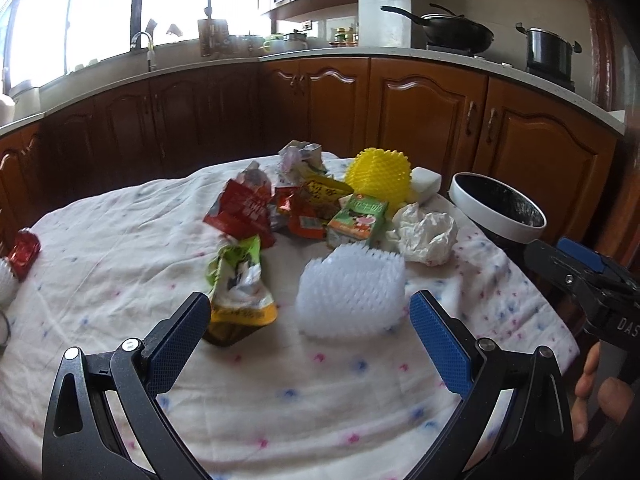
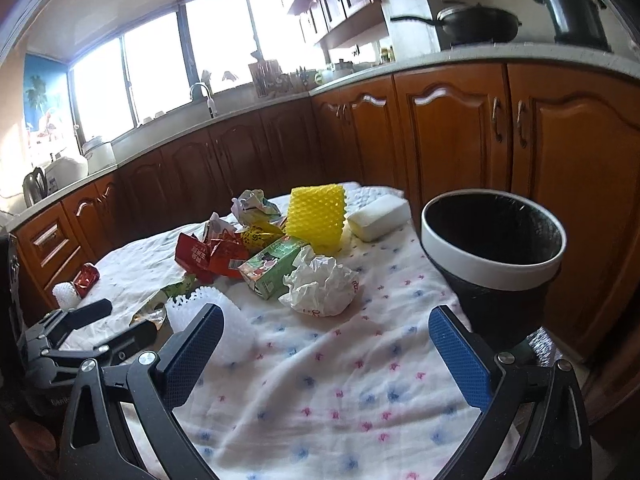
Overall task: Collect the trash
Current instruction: 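Grasp the white foam net with the left tool while the right tool grasps crumpled tissue, then carry the foam net and tissue to the black bin and release both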
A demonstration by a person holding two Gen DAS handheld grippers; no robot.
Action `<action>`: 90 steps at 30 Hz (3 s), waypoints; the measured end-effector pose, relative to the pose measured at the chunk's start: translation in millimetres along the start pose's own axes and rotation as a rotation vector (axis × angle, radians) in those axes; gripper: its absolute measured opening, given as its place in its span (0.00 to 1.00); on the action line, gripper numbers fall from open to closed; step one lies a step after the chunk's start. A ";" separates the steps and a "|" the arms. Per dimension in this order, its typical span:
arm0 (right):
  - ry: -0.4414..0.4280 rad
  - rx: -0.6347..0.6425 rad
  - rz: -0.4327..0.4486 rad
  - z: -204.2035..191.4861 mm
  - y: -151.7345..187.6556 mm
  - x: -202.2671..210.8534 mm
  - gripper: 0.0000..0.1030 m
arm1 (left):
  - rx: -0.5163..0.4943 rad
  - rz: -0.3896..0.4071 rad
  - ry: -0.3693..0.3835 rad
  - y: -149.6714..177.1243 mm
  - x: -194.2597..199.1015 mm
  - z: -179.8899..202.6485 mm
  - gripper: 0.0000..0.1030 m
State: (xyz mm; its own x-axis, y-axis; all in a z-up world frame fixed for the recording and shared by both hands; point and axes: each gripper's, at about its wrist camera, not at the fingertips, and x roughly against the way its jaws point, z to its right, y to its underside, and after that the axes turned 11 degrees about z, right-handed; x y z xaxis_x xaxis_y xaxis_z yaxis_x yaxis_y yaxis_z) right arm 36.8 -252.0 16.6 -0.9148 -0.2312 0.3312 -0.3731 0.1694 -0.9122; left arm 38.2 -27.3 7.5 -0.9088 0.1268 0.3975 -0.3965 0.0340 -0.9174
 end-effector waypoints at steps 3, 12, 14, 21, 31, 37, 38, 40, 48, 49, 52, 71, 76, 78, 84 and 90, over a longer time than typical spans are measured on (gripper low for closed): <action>-0.013 -0.033 -0.046 5.5 -4.7 -16.4 0.97 | -0.012 -0.029 0.020 -3.5 -11.2 2.4 0.99; -0.038 -0.090 -0.206 16.1 -9.1 -84.8 0.73 | -0.078 -0.123 0.066 -7.7 -49.8 18.0 0.96; -0.038 -0.095 -0.244 18.2 -5.5 -100.1 0.61 | -0.085 -0.146 0.077 -6.1 -57.5 20.9 0.93; -0.074 -0.100 -0.269 20.4 -0.9 -106.8 0.25 | -0.101 -0.196 0.112 -1.1 -71.2 25.5 0.28; -0.076 -0.085 -0.174 32.4 -24.1 -59.3 0.14 | -0.053 -0.168 0.194 -18.8 -60.0 27.4 0.11; -0.018 -0.126 -0.131 62.9 -36.2 -41.5 0.14 | -0.073 -0.136 0.237 -35.9 -57.2 46.4 0.11; -0.008 -0.131 -0.125 67.8 -37.8 -39.6 0.14 | -0.077 -0.135 0.245 -37.7 -59.1 50.7 0.11; 0.017 -0.138 -0.111 79.7 -41.7 -33.1 0.14 | -0.087 -0.129 0.265 -42.9 -62.3 61.6 0.11; 0.094 -0.170 -0.075 121.7 -51.8 -17.5 0.14 | -0.112 -0.112 0.329 -62.2 -82.4 105.0 0.11; 0.101 -0.174 -0.073 126.1 -52.3 -16.7 0.14 | -0.116 -0.112 0.335 -64.2 -85.1 110.5 0.11; 0.125 -0.176 -0.070 136.9 -54.9 -17.1 0.14 | -0.127 -0.112 0.352 -70.0 -91.3 124.0 0.11; 0.227 -0.163 -0.130 203.6 -82.1 -54.2 0.14 | -0.211 -0.185 0.408 -114.6 -172.1 220.9 0.11; 0.239 -0.166 -0.170 214.0 -78.8 -66.7 0.16 | -0.229 -0.254 0.403 -110.8 -201.8 239.7 0.12; 0.236 -0.169 -0.183 217.7 -76.3 -71.3 0.18 | -0.239 -0.269 0.396 -107.7 -211.2 246.4 0.13; 0.238 -0.204 -0.201 228.3 -72.3 -80.6 0.47 | -0.242 -0.283 0.416 -101.2 -215.4 255.9 0.43; 0.226 -0.238 -0.175 231.2 -69.9 -69.3 0.52 | -0.221 -0.268 0.411 -103.7 -211.0 251.4 0.52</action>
State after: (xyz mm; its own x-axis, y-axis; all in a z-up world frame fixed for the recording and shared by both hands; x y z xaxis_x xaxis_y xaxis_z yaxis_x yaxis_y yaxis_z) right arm 162.0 -469.4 1.7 -0.8353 -0.0636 0.5461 -0.5279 0.3699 -0.7645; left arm 238.5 -306.8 23.6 -0.6358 0.4614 0.6188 -0.5309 0.3204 -0.7845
